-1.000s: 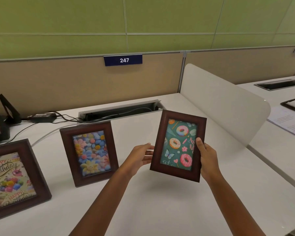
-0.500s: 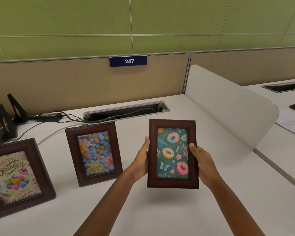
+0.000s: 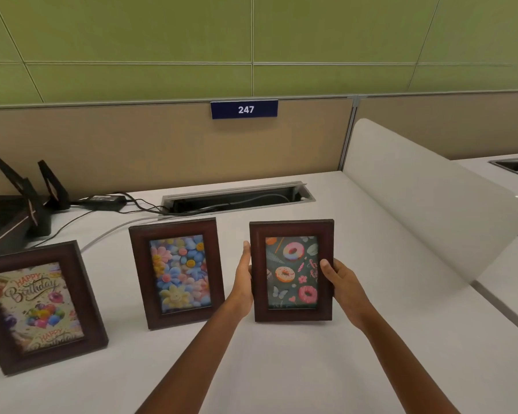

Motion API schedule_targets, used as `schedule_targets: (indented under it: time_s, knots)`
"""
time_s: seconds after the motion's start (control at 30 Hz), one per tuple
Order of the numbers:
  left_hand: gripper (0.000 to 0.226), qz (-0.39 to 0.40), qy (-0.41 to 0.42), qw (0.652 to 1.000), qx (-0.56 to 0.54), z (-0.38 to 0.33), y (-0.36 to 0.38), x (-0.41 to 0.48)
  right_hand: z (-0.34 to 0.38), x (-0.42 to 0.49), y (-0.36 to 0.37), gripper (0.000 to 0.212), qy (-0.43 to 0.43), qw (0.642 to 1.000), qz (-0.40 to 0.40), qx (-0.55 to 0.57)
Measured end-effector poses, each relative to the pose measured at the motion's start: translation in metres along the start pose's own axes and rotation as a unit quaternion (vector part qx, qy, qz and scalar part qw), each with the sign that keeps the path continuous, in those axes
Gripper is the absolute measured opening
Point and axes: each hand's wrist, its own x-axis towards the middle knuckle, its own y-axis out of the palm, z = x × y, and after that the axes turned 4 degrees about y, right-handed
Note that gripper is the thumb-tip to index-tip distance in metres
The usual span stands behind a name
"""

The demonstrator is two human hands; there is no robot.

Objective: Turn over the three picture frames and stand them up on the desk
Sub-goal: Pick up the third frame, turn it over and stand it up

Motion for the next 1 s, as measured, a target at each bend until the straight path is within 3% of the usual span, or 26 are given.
schedule_targets:
  time_s: [0.8,1.0]
  knots:
    - [0.054,0.001,-0.007,0.998,0.063,0.0,0.01,0.011,-0.007,0.034,-0.004,0.011,0.013,0.999,-0.029,-0.027]
    - [0.059,-0.039,0.03,0.991,0.124,0.021,0.012,-0.015,-0.015,0.015,-0.001,0.021,0.004,0.997,-0.067,-0.038]
